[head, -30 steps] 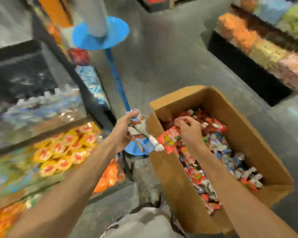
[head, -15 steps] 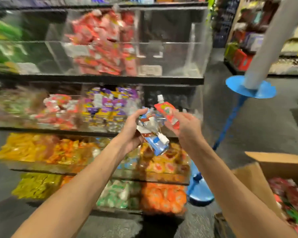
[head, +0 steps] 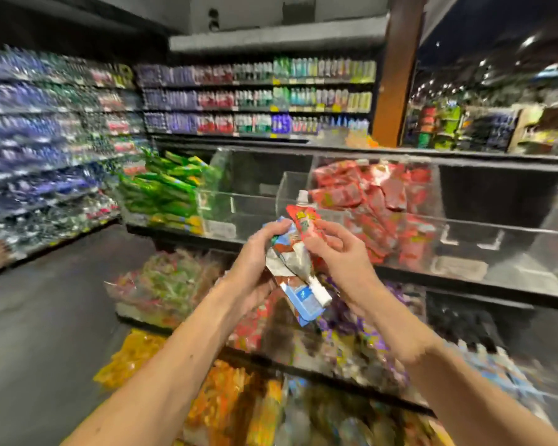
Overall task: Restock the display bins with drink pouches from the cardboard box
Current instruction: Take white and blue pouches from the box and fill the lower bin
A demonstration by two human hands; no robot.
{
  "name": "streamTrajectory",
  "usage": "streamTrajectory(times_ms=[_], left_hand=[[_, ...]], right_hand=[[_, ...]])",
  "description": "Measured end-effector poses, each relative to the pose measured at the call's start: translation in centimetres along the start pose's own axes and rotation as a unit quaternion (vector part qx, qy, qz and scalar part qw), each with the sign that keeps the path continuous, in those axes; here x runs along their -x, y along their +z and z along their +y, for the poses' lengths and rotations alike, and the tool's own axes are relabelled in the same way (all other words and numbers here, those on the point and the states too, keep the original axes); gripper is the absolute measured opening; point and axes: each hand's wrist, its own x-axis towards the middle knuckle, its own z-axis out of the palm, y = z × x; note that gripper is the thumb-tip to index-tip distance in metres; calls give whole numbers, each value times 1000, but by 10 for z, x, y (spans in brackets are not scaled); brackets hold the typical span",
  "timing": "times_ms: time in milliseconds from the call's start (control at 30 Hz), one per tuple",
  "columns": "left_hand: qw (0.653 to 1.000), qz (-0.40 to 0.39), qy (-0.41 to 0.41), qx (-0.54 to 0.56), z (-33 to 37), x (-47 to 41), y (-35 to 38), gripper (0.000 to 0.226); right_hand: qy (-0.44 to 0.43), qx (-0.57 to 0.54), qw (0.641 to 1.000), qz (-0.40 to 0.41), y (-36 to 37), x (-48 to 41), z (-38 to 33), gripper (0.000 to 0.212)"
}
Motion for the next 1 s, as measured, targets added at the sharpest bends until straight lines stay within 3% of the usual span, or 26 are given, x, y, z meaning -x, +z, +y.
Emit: streamTrajectory(times_ms=[100, 200, 367, 567, 633, 733, 1000], left_hand=[[1000, 4, 15, -15, 30, -24, -27, 30], [999, 17, 19, -21, 54, -51, -53, 26], [992, 23, 4, -123, 97, -98, -97, 29], [981, 45, 12, -188, 159, -166, -149, 42], [981, 47, 1, -188, 174, -188, -169, 40], [979, 29, -16, -200, 190, -216, -194, 33], [977, -57, -70, -195, 203, -271, -240, 36]], right_hand=[[3, 34, 996, -85, 19, -48, -4, 50], [-11, 57, 987, -152, 38, -88, -6, 48], [-73, 141, 977, -143, 82, -153, -2, 37], [-88, 281, 950, -107, 129, -230, 7, 40], [-85, 371, 921, -84, 142, -252, 22, 34], [-55, 521, 848, -87, 167, -285, 43, 27], [110, 676, 711, -160, 207, -361, 89, 29]])
